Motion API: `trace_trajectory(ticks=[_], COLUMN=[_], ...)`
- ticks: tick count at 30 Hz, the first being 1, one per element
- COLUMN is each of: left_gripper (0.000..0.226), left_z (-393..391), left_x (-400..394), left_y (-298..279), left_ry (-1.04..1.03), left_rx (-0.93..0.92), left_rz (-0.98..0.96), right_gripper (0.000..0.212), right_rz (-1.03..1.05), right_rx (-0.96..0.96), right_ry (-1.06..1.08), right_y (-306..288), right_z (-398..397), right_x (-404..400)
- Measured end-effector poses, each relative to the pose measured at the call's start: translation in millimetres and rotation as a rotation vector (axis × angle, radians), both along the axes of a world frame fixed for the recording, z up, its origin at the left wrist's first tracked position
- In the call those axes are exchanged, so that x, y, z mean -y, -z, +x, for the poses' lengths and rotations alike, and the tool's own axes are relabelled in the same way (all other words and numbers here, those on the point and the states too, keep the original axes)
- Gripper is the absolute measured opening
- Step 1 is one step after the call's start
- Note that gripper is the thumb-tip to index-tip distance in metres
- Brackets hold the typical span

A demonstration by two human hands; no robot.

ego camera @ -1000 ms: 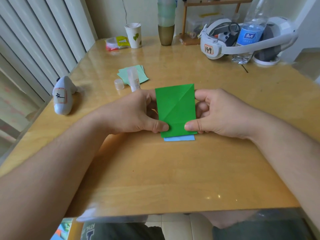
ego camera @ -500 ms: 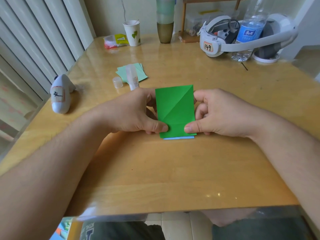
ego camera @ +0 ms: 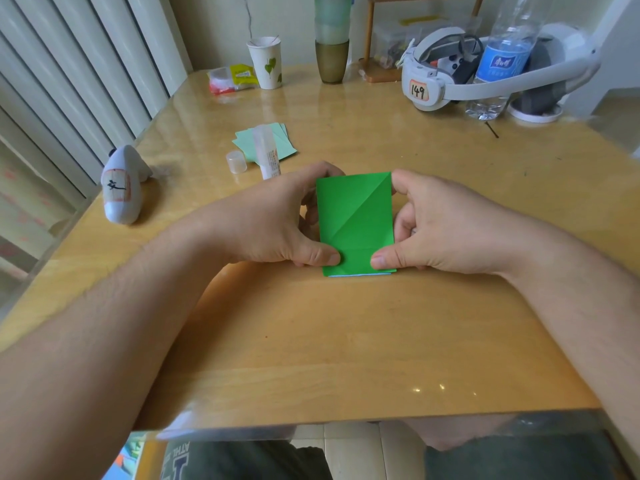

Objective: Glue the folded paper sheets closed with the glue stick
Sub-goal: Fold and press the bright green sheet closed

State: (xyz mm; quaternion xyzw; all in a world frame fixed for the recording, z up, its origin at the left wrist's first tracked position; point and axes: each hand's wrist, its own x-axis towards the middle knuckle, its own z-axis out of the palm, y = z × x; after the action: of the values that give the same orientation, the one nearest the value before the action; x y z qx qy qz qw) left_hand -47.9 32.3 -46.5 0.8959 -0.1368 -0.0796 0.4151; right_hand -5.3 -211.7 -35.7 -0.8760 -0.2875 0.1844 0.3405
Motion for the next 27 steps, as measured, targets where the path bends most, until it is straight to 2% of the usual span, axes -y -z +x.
trace_trajectory(ticks=[15,27], left_gripper=[0.075,0.074], left_z=[-1.8,-3.9], left_x=[1.1,3.6], left_y=[-0.6,-1.6], left_ry=[-0.008,-0.024], left_rx=[0.018,0.114], left_rz=[0.049,0.158], right_gripper=[0.060,0.065], right_rz=[-0.107,-0.143], right_rx=[0.075,0.118], right_ry=[0.025,0.030], right_y=[-1.6,-2.4], right_z=[-3.6,-5.3], right_x=[-1.8,-3.4])
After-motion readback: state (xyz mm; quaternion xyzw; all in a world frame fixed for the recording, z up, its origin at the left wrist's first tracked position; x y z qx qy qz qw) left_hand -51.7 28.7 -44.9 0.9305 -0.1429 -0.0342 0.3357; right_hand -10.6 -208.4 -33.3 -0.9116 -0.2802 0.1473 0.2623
